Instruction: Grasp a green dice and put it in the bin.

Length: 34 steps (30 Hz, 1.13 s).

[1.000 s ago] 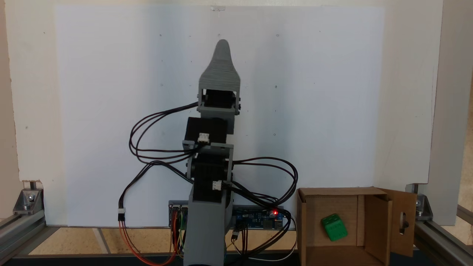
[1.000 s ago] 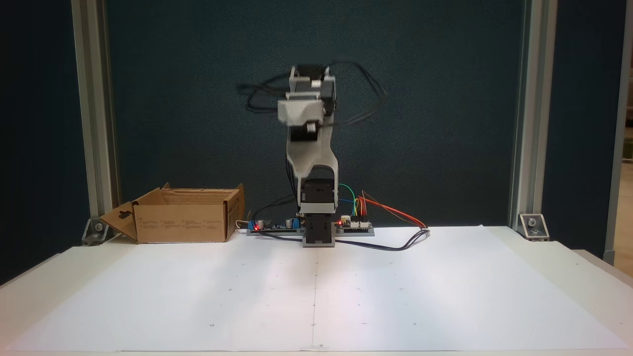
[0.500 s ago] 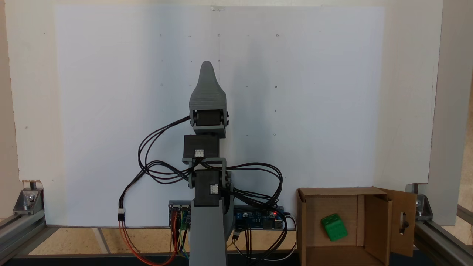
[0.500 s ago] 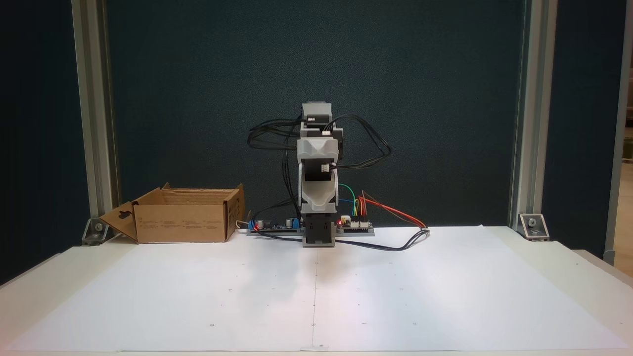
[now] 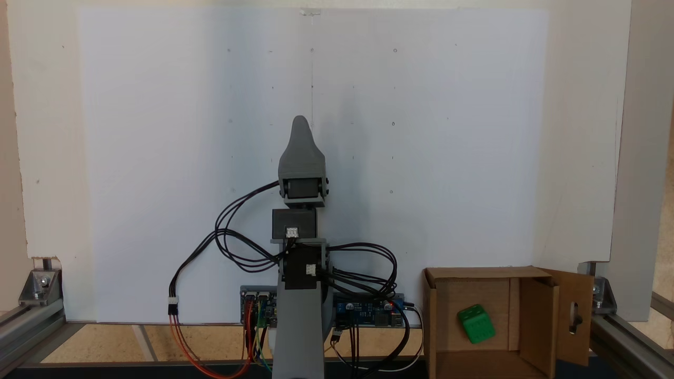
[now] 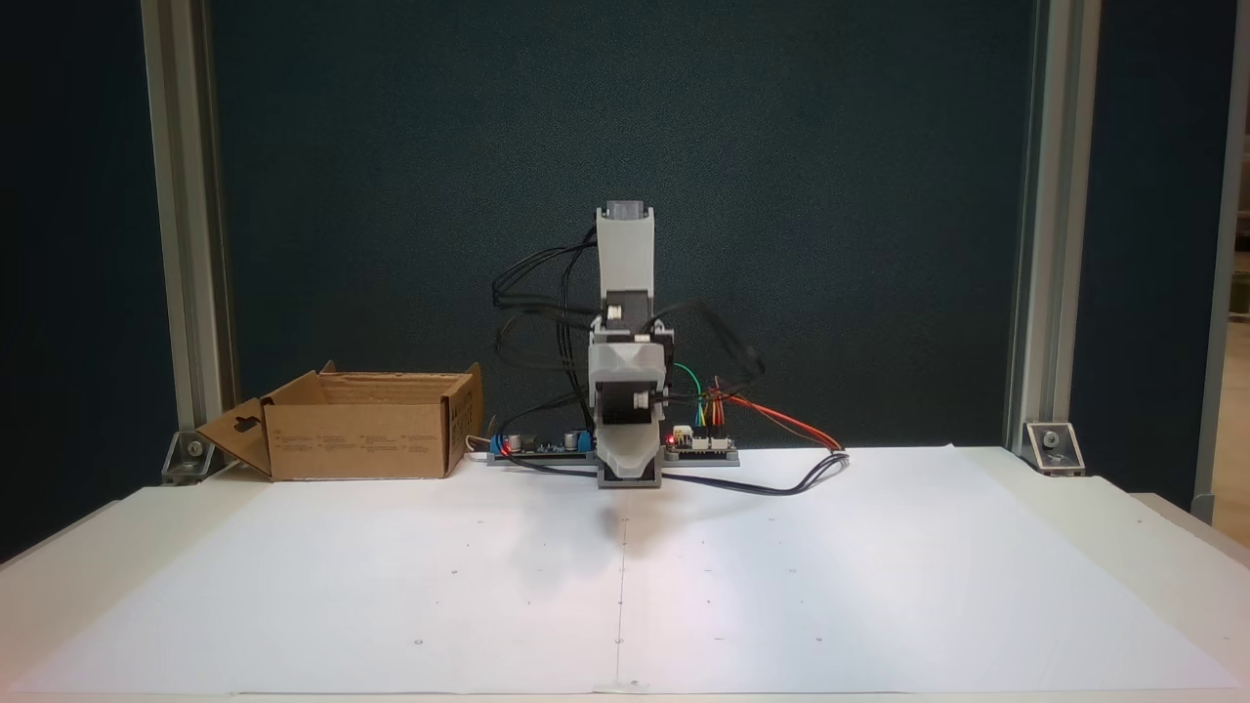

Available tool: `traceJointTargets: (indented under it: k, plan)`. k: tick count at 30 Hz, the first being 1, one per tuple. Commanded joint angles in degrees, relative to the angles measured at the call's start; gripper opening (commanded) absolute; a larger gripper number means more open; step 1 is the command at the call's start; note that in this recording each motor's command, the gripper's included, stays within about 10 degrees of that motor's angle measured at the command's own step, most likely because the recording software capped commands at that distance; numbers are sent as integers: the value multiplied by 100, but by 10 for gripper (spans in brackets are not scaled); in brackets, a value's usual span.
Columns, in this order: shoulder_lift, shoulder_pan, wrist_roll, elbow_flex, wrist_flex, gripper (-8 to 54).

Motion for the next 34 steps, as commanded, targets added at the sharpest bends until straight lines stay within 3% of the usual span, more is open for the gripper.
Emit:
traceJointTargets:
  k: [1, 18, 34]
  plan:
    - [668, -9, -123, -18, -956, 427]
    - [633, 0, -571, 1099, -4702, 446]
    - [624, -35, -554, 1099, -4685, 446]
